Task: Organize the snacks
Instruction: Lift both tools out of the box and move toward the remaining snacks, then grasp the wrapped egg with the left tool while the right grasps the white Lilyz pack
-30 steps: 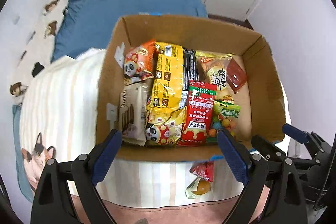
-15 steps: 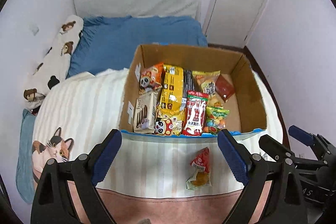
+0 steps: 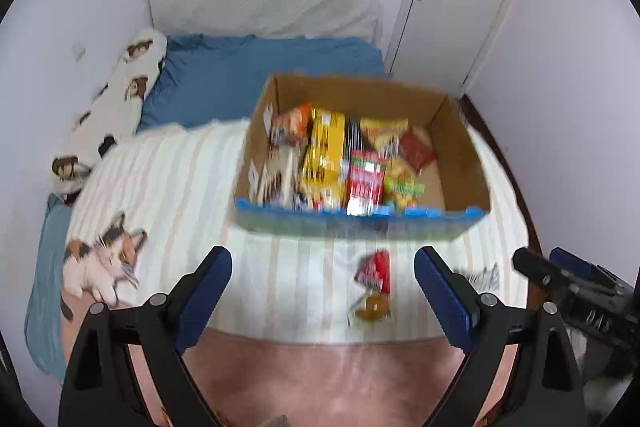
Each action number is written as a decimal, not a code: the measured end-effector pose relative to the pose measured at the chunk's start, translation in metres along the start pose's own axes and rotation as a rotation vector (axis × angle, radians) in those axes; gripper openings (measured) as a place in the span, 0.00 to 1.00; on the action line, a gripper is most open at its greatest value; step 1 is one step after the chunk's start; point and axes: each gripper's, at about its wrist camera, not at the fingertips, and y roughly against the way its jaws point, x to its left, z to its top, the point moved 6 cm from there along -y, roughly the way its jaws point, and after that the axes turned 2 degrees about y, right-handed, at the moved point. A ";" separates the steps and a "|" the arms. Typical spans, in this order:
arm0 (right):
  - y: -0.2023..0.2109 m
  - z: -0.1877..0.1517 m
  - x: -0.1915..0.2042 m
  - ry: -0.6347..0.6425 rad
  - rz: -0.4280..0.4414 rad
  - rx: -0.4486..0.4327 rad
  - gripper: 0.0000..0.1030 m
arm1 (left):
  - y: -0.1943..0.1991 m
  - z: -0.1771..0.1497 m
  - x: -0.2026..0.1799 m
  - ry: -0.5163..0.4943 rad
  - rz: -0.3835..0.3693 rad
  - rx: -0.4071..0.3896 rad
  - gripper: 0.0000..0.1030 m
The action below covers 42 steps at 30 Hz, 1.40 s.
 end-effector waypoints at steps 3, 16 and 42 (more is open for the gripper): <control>-0.029 -0.018 -0.039 -0.071 -0.041 0.068 0.92 | -0.034 -0.022 -0.006 0.015 -0.005 0.093 0.91; -0.161 -0.063 -0.126 -0.164 -0.175 0.350 0.92 | -0.195 -0.098 -0.053 0.011 -0.053 0.485 0.91; -0.121 -0.110 -0.069 -0.159 0.047 0.238 0.56 | -0.154 -0.154 -0.029 0.010 -0.043 0.462 0.44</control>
